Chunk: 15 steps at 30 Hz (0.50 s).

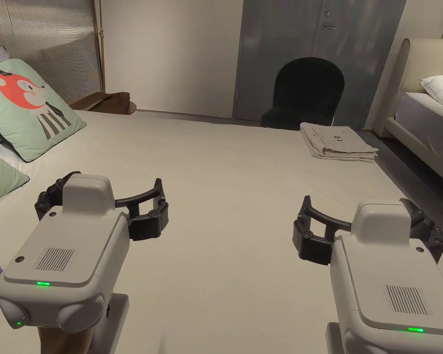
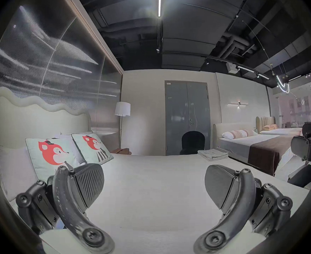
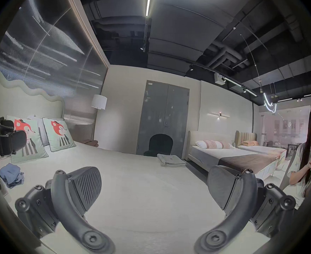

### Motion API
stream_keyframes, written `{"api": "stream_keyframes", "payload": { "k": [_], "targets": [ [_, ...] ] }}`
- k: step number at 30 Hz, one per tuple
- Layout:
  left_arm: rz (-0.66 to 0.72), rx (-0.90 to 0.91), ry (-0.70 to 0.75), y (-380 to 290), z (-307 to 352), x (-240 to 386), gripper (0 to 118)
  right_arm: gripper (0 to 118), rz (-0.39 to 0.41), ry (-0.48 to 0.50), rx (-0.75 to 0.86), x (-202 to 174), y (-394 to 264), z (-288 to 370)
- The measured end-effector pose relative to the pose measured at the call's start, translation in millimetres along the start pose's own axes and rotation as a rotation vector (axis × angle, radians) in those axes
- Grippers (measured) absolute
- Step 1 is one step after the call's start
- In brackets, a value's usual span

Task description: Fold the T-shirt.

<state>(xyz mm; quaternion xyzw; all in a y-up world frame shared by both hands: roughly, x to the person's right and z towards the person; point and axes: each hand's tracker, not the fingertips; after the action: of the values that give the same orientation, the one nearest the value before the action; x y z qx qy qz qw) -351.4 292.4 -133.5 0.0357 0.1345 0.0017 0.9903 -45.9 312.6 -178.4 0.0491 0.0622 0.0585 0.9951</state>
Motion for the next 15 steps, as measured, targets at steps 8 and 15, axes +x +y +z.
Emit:
{"api": "stream_keyframes", "payload": {
  "k": [8, 15],
  "targets": [
    [-0.009, 0.007, -0.013, 0.9, 1.0, 0.0, 110, 114, -0.006, 0.008, 0.008, -1.1, 1.5, 0.5],
    [0.000, 0.003, -0.027, 2.1, 1.6, 0.5, 110, 114, -0.013, 0.006, 0.012, -0.1, 3.2, 1.8]
  ]
}}
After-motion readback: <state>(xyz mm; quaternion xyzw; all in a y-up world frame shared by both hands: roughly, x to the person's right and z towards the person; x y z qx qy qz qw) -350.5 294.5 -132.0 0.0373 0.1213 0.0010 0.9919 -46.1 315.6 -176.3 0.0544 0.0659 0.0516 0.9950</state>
